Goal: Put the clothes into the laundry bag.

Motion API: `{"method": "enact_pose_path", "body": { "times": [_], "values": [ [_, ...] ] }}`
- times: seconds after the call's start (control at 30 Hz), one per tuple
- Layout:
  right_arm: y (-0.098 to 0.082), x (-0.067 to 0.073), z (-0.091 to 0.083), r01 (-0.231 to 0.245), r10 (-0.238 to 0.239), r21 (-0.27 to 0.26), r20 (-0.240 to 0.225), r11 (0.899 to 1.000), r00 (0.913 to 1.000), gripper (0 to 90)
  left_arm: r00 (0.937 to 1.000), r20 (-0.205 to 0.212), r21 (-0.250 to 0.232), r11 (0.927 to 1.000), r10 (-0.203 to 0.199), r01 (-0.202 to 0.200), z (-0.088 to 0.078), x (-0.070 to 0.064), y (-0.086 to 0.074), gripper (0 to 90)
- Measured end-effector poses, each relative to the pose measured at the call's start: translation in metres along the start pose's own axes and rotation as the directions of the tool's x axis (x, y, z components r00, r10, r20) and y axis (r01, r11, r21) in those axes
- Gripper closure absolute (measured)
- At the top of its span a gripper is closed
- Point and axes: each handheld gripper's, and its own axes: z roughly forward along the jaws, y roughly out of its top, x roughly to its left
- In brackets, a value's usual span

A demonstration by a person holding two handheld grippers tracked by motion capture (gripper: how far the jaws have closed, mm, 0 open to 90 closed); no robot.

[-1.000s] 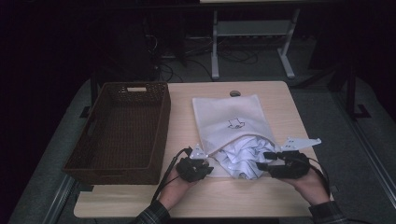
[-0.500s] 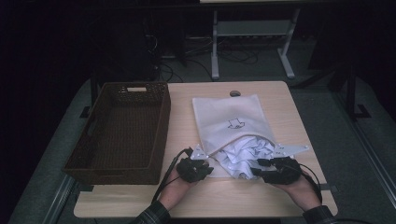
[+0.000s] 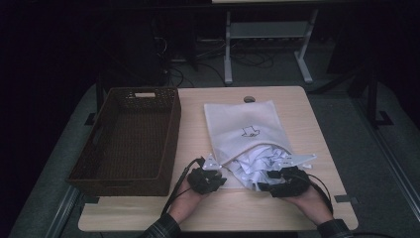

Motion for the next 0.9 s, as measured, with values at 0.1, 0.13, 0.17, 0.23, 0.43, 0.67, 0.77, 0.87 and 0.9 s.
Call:
{"method": "enact_pose_path", "body": {
  "times": [0.1,0.13,0.17,0.23,0.43,0.67,0.77,0.87,0.9],
  "values": [
    [0.001,0.003,0.007,0.032,-0.033,0.025,0.04,0.999,0.9987,48.7,1.0,-0.001,0.001,1.0,0.001,-0.001,0.0,0.0,0.0,84.1],
    [0.001,0.004,0.008,0.04,-0.042,0.028,0.061,0.999,0.9973,59.0,1.0,-0.001,0.002,1.0,0.002,-0.002,0.0,0.0,0.0,84.2],
    [0.001,0.004,0.007,0.045,-0.047,0.027,0.068,0.999,0.9966,62.6,1.0,-0.002,0.001,1.0,0.002,-0.002,0.0,0.0,0.0,84.2],
    [0.001,0.003,0.006,0.052,-0.054,0.027,0.073,0.998,0.9959,69.5,1.0,-0.002,0.002,1.0,0.003,-0.003,0.0,0.0,0.0,84.2],
    [0.001,0.004,0.003,0.069,-0.071,0.021,0.085,0.997,0.9939,77.8,1.0,-0.003,0.003,1.0,0.004,-0.004,0.0,-0.001,0.0,84.5],
    [0.006,0.004,-0.002,0.076,-0.075,-0.005,0.098,0.997,0.9923,79.3,0.9999,0.004,0.003,0.9999,0.013,-0.013,0.0,-0.004,0.001,84.5],
    [0.01,0.002,-0.003,0.075,-0.072,-0.019,0.105,0.997,0.9919,79.6,0.9998,0.01,0.003,0.9999,0.017,-0.017,0.0,-0.005,0.001,84.5],
    [0.014,0.001,-0.003,0.076,-0.073,-0.028,0.115,0.997,0.9907,79.8,0.9997,0.015,0.003,0.9998,0.019,-0.019,0.0,-0.006,0.001,84.6],
    [0.015,0.001,-0.003,0.076,-0.073,-0.03,0.116,0.997,0.9906,79.9,0.9997,0.016,0.003,0.9998,0.02,-0.02,0.001,-0.006,0.001,84.6]
  ]
}}
